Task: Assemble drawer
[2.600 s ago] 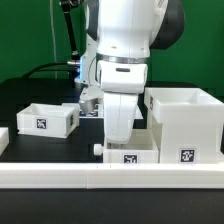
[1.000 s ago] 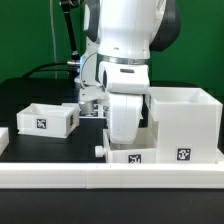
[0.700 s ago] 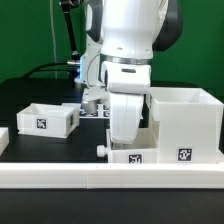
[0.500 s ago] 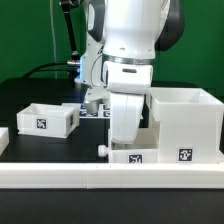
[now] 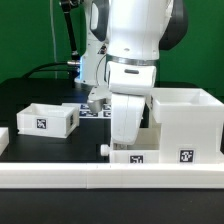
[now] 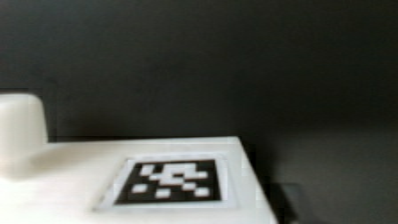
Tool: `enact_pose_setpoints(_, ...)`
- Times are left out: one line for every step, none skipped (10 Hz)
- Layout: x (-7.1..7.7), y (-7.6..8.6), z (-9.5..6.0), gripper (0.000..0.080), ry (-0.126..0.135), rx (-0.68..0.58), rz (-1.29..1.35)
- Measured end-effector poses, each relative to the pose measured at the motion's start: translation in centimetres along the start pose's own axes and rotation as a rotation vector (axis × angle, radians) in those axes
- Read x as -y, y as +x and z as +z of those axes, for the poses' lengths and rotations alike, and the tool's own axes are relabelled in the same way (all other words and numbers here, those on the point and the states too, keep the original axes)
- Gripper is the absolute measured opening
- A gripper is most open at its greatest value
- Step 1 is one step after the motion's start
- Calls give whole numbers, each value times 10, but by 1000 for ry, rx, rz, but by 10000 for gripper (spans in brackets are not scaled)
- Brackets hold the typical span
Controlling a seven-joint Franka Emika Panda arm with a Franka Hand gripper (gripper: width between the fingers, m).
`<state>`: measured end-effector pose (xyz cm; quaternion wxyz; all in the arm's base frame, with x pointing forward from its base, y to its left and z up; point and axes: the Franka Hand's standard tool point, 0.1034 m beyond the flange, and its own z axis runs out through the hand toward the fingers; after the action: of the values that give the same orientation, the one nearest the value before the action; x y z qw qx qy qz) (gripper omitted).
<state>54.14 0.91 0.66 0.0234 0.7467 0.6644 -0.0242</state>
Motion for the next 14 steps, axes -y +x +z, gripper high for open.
enact_pose_setpoints(0,0,-4,237,-5,0,-2)
enact_pose_setpoints(-2,0,-12,409,-15,-1,-1)
enact_pose_setpoints(-5,-1,-21,576,-19,2,0)
enact_pose_setpoints(-6,-4,-29,626,-14,7,3)
enact_pose_setpoints(-8,-8,-41,626,-11,15,7)
enact_pose_setpoints(-10,-13,-52,646,-8,23,14)
enact_pose_setpoints(-14,-24,-59,646,-8,30,-15)
enact_pose_setpoints(-18,-39,-60,649,-12,35,-35)
enact_pose_setpoints(-17,-53,-54,649,-6,39,-55)
enact_pose_setpoints(-17,-62,-49,649,-10,35,-65)
enact_pose_setpoints(-19,-62,-50,649,-30,30,-62)
enact_pose_setpoints(-19,-61,-50,649,-28,31,-61)
enact_pose_setpoints(-19,-62,-49,649,-27,31,-61)
enact_pose_setpoints(-19,-64,-49,649,-26,30,-68)
